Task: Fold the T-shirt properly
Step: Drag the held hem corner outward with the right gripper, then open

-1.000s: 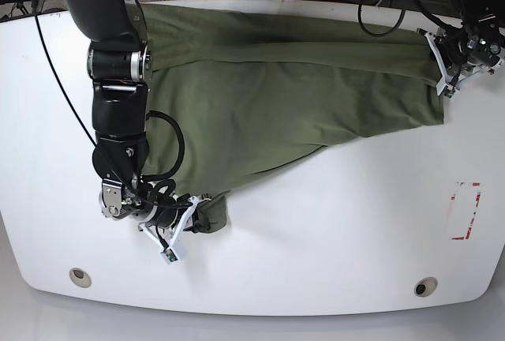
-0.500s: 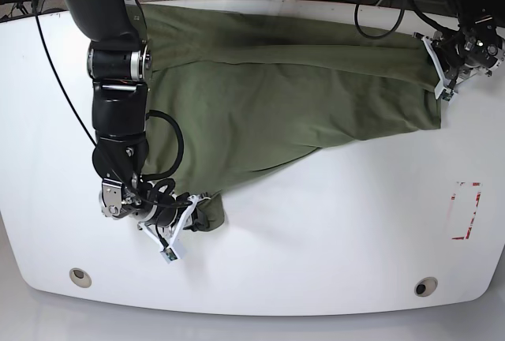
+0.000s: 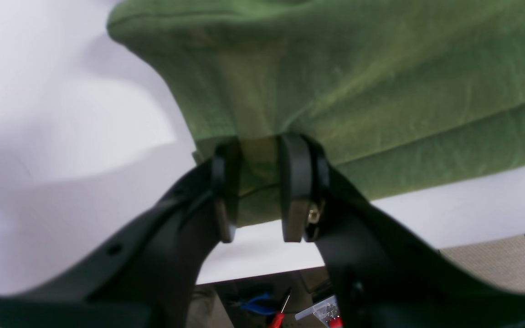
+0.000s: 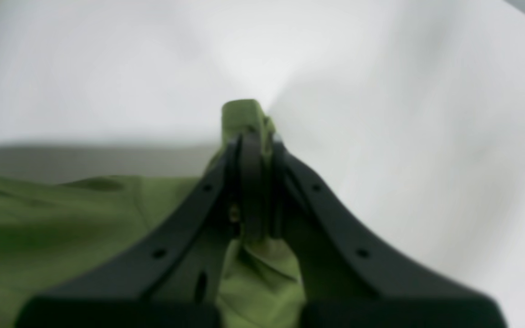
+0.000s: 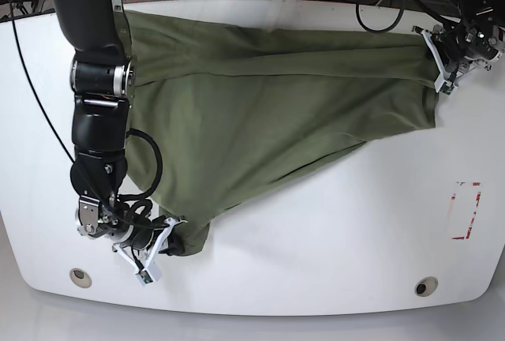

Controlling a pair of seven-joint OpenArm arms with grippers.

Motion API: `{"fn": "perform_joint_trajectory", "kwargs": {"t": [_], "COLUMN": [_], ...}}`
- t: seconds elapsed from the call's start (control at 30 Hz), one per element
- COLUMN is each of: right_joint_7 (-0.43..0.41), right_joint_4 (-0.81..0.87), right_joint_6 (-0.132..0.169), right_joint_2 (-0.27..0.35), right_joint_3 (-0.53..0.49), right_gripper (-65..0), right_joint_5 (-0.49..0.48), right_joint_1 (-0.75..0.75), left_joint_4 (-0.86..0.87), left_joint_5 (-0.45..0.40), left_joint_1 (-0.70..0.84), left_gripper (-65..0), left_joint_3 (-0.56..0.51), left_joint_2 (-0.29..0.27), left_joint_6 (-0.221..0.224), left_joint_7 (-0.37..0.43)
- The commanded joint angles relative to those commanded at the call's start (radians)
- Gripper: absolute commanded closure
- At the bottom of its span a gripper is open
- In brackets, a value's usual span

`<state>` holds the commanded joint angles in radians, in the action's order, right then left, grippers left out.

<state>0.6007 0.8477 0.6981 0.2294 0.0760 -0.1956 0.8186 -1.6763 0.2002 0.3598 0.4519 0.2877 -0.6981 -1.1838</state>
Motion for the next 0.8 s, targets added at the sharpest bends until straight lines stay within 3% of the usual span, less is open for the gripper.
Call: {"fn": "perform_joint_trajectory", "kwargs": {"t": [0.4, 0.5, 0.53, 0.63, 0.7, 0.73, 0.8], "right_joint_7": [-0.074, -0.094, -0.094, -0.092, -0.092, -0.092, -0.074], "right_joint_4": [-0.005, -0.005, -0.005, -0.005, 0.000, 0.002, 0.003], "right_joint_6": [0.000, -0.056, -0.071, -0.119, -0.150, -0.150, -0.147], "right_joint_2": [0.035, 0.035, 0.035, 0.035, 0.032, 0.032, 0.035], "right_joint_3": [0.000, -0.002, -0.002, -0.006, -0.006, -0.006, -0.003], "right_gripper": [0.0, -4.3, -7.0, -23.0, -43.0, -47.1, -62.9], "right_joint_5": [0.000, 0.000, 0.000, 0.000, -0.002, -0.002, -0.012], "right_joint_1": [0.005, 0.003, 0.003, 0.005, 0.005, 0.005, 0.005], "left_joint_4": [-0.003, -0.005, -0.005, -0.006, -0.006, -0.006, -0.006], "left_joint_5": [0.000, 0.000, 0.000, 0.000, 0.000, 0.000, 0.000], "left_joint_1": [0.011, 0.012, 0.012, 0.012, 0.012, 0.012, 0.011], "left_gripper": [-13.8, -13.8, -13.8, -13.8, -13.8, -13.8, -13.8], "left_joint_3": [0.003, 0.003, 0.003, 0.003, 0.003, 0.003, 0.003], "left_joint_2": [0.000, 0.000, 0.000, 0.000, 0.000, 0.000, 0.000], "left_joint_6": [0.000, 0.000, 0.000, 0.000, 0.000, 0.000, 0.000], "left_joint_7": [0.000, 0.000, 0.000, -0.002, -0.002, -0.002, -0.002]}}
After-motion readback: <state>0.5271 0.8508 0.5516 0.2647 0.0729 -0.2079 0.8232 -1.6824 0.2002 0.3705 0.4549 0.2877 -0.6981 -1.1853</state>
